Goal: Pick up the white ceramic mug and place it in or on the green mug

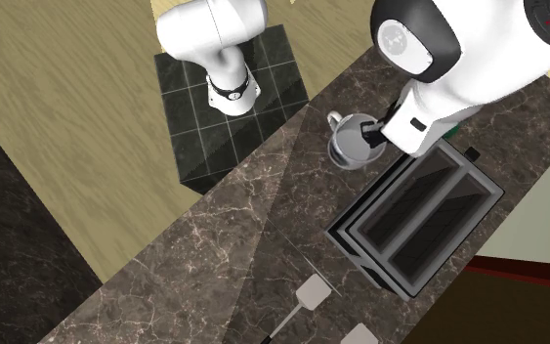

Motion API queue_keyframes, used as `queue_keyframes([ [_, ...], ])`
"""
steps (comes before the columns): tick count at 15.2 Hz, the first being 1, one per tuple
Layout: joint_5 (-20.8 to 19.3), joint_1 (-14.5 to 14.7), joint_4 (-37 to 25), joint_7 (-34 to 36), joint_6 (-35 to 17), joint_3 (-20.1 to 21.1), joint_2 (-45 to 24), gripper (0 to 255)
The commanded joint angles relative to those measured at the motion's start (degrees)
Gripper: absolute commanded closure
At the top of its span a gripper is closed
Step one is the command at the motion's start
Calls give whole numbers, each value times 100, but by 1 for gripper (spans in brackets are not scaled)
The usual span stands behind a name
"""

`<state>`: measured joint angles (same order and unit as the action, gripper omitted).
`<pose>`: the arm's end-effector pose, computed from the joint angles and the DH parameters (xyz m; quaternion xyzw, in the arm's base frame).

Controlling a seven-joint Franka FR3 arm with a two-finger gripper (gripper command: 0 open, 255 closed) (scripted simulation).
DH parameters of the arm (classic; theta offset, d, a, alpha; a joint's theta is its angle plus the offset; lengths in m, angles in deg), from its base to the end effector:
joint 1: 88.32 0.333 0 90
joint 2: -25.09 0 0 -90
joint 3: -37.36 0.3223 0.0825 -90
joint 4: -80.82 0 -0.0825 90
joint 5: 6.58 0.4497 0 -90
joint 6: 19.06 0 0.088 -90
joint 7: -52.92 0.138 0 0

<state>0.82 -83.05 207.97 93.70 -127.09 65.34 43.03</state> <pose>0.4258 0.3005 0.4350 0.9947 -0.0993 -0.0139 0.0247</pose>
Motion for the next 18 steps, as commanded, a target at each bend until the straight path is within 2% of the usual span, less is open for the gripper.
queue_keyframes([
  [1,0,-4,-129,-11,161,-22,31,255],
  [4,-1,-8,-290,-19,351,-46,62,255],
  [10,-131,200,-1005,970,416,623,-595,255],
  [14,-406,362,-1613,1702,489,1063,-1204,255],
  [18,-867,626,-2344,2496,628,1452,-1973,255],
])
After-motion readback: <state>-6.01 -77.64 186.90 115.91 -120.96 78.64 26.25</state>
